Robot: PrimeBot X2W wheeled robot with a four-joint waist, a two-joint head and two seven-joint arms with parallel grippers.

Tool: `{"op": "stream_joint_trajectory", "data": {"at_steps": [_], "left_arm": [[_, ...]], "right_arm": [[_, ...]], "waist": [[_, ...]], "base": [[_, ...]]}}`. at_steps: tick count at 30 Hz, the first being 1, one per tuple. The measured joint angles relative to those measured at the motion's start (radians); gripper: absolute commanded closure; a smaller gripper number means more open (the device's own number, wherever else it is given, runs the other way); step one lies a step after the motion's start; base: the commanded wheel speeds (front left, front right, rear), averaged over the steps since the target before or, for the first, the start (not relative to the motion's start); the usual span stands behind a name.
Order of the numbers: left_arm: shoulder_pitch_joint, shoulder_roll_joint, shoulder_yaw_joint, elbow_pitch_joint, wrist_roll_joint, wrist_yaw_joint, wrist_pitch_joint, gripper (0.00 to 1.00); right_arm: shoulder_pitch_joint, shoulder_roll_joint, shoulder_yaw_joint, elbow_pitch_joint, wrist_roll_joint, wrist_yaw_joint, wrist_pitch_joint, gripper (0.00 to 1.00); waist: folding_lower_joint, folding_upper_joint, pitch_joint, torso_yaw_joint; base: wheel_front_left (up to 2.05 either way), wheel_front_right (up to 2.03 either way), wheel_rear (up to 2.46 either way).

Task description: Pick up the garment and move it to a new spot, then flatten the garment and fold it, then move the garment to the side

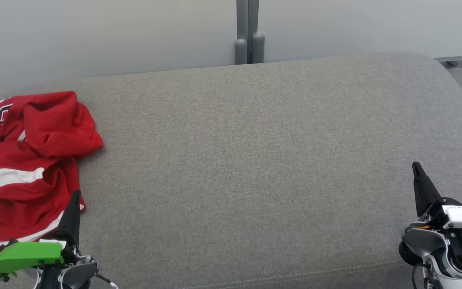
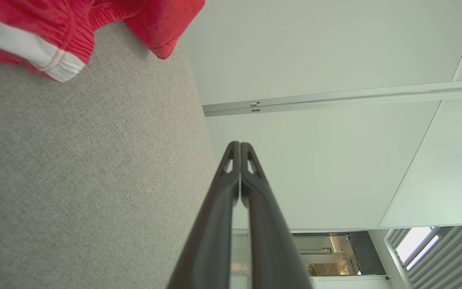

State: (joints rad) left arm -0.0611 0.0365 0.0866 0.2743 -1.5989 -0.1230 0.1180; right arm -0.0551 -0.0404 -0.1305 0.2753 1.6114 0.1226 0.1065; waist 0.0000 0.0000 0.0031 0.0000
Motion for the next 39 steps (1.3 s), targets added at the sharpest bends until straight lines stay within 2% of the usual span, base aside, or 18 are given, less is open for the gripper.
{"op": "stream_joint_trajectory", "data": {"at_steps": [11,12,14,15,16,28,33,39], "left_arm": [[0.0,0.0,0.0,0.0,0.0,0.0,0.0,1.0],[0.0,0.0,0.0,0.0,0.0,0.0,0.0,0.0],[0.009,-0.005,-0.001,0.016,0.0,0.0,0.0,0.0],[0.019,-0.01,-0.001,0.028,0.0,0.0,0.0,1.0],[0.029,-0.016,-0.002,0.041,0.0,0.0,0.0,0.0],[0.055,-0.025,-0.04,0.041,0.017,0.001,-0.035,0.0],[0.055,-0.025,-0.054,0.032,0.07,0.001,-0.056,0.0],[0.055,-0.022,-0.055,-0.001,0.153,0.002,-0.077,0.0]], "right_arm": [[0.0,0.0,0.0,0.0,0.0,0.0,0.0,1.0],[0.0,0.0,0.0,0.0,0.0,0.0,0.0,0.0],[0.009,0.005,0.001,0.015,0.0,-0.001,0.0,0.0],[0.02,0.011,0.002,0.026,0.0,-0.001,0.0,1.0],[0.032,0.017,0.003,0.039,0.0,-0.001,0.0,0.0],[0.063,0.029,0.046,0.054,-0.038,-0.002,-0.036,0.0],[0.061,0.021,0.07,0.045,-0.11,-0.002,-0.054,0.0],[0.051,0.012,0.076,0.014,-0.213,-0.02,-0.072,0.0]], "waist": [[0.0,0.0,0.0,0.0],[0.0,0.0,0.0,0.0],[0.0,0.0,0.0,0.0],[0.0,0.0,0.0,0.0],[0.0,0.0,0.0,0.0],[0.0,0.0,-0.001,0.0],[0.0,0.0,-0.002,-0.001],[0.0,0.0,-0.003,-0.001]], "base": [[0.0,0.0,0.0],[0.0,0.0,0.0],[0.0,0.0,0.0],[0.0,0.0,0.0],[0.0,0.0,0.0],[0.0,0.0,0.0],[0.0,0.0,0.0],[0.0,0.0,0.0]]}}
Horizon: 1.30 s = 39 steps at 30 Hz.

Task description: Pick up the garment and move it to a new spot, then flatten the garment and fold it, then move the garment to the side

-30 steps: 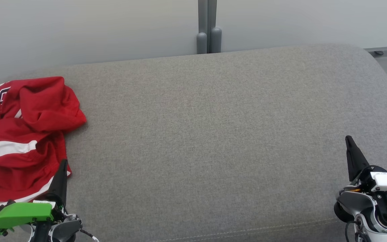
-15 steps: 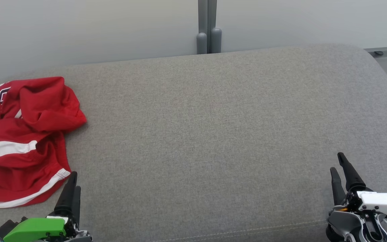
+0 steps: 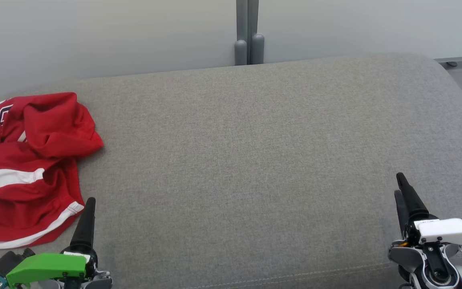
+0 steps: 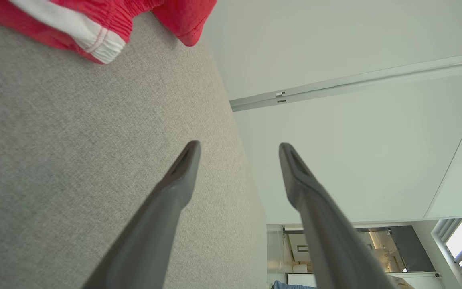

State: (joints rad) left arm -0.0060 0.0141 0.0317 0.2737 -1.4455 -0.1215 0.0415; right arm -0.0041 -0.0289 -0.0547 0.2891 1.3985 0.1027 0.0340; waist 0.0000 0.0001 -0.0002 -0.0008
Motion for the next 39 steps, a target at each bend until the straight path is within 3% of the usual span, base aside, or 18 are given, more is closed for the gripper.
{"op": "stream_joint_trajectory", "data": {"at_steps": [16,39], "left_arm": [[-0.001,0.031,-0.037,-0.093,0.35,0.052,-0.054,0.0],[0.033,0.029,-0.087,-0.177,0.716,0.127,-0.14,0.0]], "right_arm": [[-0.008,-0.017,0.081,-0.068,-0.281,-0.045,-0.051,0.0],[-0.008,-0.026,0.187,-0.134,-0.647,-0.105,-0.132,0.0]], "waist": [[0.0,0.0,0.002,-0.001],[0.0,0.0,0.007,-0.002]], "base": [[0.0,0.0,0.0],[0.0,0.0,0.0]]}}
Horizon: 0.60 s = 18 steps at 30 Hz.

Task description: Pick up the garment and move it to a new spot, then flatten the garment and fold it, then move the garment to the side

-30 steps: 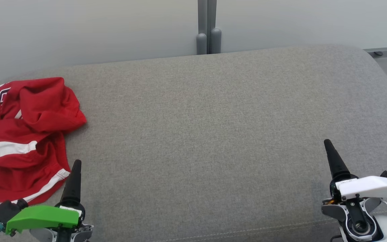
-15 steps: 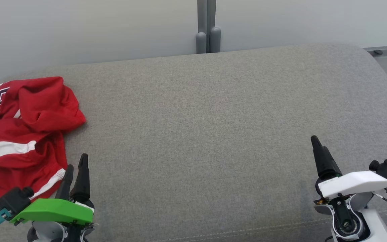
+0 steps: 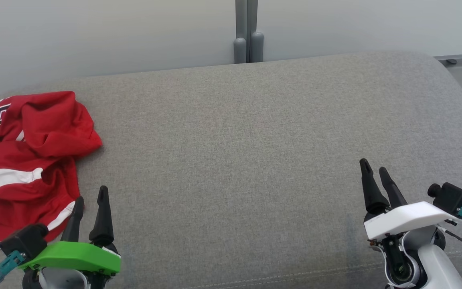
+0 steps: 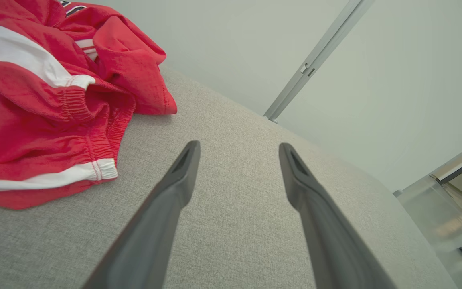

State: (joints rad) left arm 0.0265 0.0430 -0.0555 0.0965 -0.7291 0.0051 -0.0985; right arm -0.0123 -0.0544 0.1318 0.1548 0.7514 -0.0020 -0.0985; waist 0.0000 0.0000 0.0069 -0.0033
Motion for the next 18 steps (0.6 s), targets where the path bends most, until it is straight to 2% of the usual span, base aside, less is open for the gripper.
{"op": "stream_joint_trajectory", "data": {"at_steps": [18], "left_arm": [[0.037,-0.001,-0.03,-0.039,0.194,0.04,-0.062,0.0]], "right_arm": [[0.0,-0.008,0.07,-0.033,-0.258,-0.028,-0.061,0.0]], "waist": [[0.0,0.0,0.0,-0.003]], "base": [[0.0,0.0,0.0]]}}
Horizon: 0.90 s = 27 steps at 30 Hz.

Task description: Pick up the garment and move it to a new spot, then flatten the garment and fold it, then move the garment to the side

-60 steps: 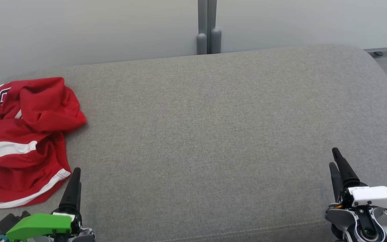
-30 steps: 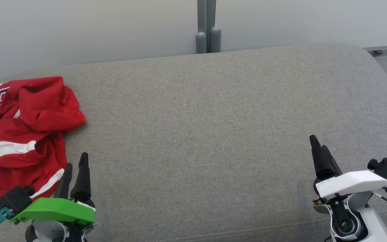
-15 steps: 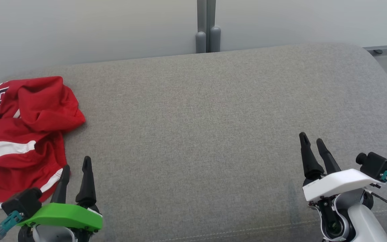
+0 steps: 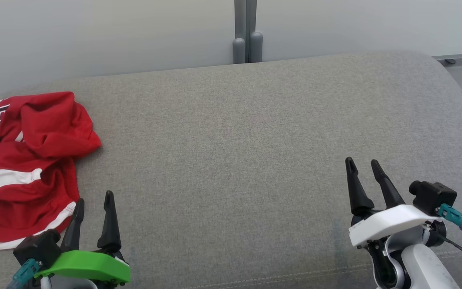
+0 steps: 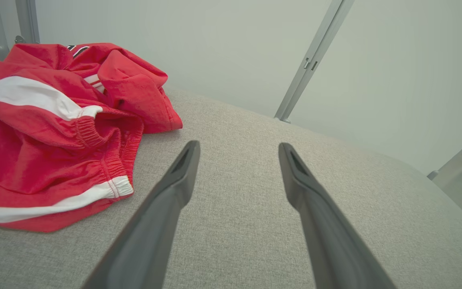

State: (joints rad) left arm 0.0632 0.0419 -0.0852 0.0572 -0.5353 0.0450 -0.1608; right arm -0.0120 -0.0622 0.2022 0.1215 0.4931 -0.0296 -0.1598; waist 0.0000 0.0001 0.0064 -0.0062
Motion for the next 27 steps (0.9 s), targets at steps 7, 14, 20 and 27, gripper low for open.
{"op": "stream_joint_trajectory", "data": {"at_steps": [7,14,20,27], "left_arm": [[0.009,0.0,-0.009,-0.01,0.05,0.001,-0.027,0.0],[0.019,0.0,-0.017,-0.026,0.127,0.008,-0.052,0.0],[0.03,0.0,-0.032,-0.032,0.206,0.011,-0.08,0.0],[0.032,0.001,-0.039,-0.033,0.25,0.017,-0.091,0.0]], "right_arm": [[0.001,-0.001,0.023,0.0,-0.083,-0.007,-0.029,0.0],[0.001,-0.002,0.044,-0.001,-0.175,-0.016,-0.052,0.0],[0.001,-0.003,0.065,-0.002,-0.268,-0.021,-0.078,0.0],[0.001,-0.005,0.071,-0.005,-0.32,-0.025,-0.089,0.0]], "waist": [[0.0,0.0,-0.001,-0.001],[0.0,0.0,-0.002,-0.002],[0.0,0.0,-0.003,-0.003],[0.0,0.0,-0.006,-0.004]], "base": [[0.0,0.0,0.0],[0.0,0.0,0.0],[0.0,0.0,0.0],[0.0,0.0,0.0]]}}
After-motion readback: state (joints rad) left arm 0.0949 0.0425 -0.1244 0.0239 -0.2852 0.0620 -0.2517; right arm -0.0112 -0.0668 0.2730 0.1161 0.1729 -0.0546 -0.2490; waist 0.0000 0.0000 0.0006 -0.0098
